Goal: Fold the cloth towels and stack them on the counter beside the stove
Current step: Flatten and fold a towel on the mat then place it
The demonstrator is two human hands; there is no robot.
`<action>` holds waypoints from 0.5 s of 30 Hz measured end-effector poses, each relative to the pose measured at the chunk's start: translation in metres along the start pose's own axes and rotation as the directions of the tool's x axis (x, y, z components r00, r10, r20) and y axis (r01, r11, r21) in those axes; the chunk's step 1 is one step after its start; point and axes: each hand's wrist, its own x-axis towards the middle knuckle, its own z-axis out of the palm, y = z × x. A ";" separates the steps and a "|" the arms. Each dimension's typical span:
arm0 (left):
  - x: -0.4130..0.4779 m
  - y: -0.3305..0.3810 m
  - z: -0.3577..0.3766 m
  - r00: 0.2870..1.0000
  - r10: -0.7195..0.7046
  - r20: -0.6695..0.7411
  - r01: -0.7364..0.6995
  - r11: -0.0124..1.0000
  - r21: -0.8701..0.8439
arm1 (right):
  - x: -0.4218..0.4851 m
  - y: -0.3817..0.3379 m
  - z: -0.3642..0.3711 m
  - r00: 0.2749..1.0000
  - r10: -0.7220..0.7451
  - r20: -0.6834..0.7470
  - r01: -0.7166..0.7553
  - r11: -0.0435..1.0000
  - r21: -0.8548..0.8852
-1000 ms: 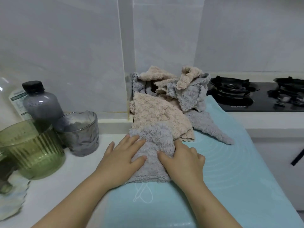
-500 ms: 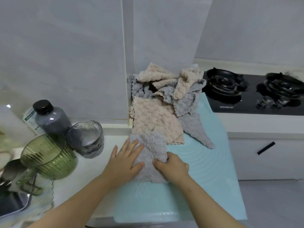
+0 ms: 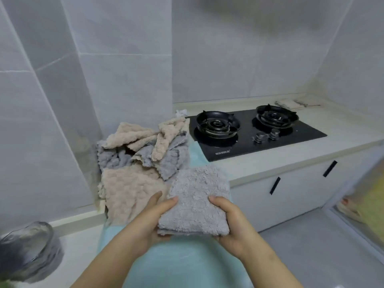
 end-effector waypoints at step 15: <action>0.132 -0.015 0.325 0.986 0.097 0.134 -0.123 0.971 0.205 | -0.007 -0.177 -0.286 0.918 -0.180 -0.352 0.122 0.976 -0.182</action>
